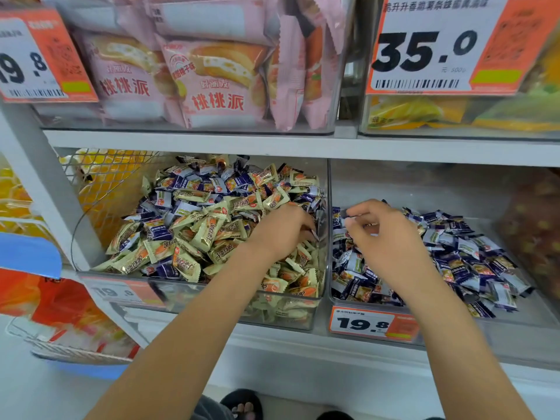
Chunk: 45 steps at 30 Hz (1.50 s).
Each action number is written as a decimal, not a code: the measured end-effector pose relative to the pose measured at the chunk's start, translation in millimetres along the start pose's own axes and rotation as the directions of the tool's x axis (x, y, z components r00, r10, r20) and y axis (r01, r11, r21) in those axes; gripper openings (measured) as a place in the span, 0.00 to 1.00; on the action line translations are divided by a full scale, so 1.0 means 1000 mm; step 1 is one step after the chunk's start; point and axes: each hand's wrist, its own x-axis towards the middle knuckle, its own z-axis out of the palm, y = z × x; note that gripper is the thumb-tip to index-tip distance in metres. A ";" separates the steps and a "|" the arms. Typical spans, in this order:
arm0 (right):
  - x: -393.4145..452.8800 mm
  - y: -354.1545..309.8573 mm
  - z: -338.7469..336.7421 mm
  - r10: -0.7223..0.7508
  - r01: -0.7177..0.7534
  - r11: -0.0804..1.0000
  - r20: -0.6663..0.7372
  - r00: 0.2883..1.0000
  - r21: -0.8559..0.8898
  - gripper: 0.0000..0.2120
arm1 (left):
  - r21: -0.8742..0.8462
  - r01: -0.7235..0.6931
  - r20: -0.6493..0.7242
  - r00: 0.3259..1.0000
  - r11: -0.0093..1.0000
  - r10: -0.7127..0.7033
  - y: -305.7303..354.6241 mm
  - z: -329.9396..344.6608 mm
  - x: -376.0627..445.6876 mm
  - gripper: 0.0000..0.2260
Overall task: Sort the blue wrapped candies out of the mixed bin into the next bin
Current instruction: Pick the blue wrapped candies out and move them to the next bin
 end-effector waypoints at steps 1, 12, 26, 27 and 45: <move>0.000 -0.002 -0.001 -0.007 0.008 0.999 -0.036 0.999 0.032 0.07 | -0.089 0.024 -0.064 0.997 0.996 -0.030 0.001 -0.006 -0.004 0.08; -0.002 -0.024 -0.002 -0.103 0.099 0.914 -0.011 0.995 0.394 0.09 | -0.814 0.005 -0.173 0.952 0.581 -0.251 0.054 -0.041 -0.042 0.09; 0.011 0.014 -0.016 0.089 -0.075 0.994 -0.196 0.977 0.074 0.12 | 0.118 -0.038 -0.064 0.997 0.992 0.046 -0.007 -0.006 0.019 0.32; 0.010 0.014 -0.016 0.088 -0.073 0.993 -0.182 0.979 0.089 0.12 | 0.187 -0.040 -0.012 0.999 0.982 0.043 -0.010 -0.002 0.030 0.36; 0.004 0.009 -0.015 0.058 -0.063 0.969 0.028 0.998 0.239 0.10 | 0.099 -0.033 -0.212 0.976 0.995 0.053 -0.007 -0.017 0.009 0.08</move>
